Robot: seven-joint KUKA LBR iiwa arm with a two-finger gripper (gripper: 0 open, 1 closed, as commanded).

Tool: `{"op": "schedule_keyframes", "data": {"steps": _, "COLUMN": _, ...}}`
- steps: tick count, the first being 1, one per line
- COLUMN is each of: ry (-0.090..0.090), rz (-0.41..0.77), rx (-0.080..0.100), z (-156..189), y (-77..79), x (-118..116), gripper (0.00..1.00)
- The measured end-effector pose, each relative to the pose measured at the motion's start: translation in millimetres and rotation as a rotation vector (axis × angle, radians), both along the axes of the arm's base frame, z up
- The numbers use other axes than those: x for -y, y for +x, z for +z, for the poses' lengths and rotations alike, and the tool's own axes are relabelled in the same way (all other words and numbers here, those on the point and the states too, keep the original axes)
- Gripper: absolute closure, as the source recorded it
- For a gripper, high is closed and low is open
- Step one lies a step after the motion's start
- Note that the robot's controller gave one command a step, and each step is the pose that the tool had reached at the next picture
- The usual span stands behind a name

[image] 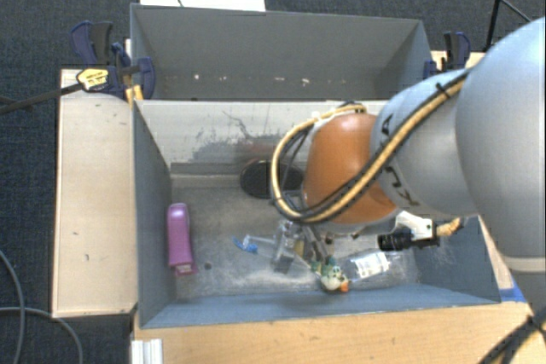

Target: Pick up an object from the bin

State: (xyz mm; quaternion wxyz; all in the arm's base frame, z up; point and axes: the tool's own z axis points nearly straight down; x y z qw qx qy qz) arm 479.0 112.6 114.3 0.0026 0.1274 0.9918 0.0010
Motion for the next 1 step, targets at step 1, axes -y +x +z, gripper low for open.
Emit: {"op": "schedule_keyframes", "data": {"steps": 1, "ry": -0.001, "rz": -0.002, "rx": -0.002, "z": 0.9, "y": 0.7, "x": 0.3, "gripper": 1.0}}
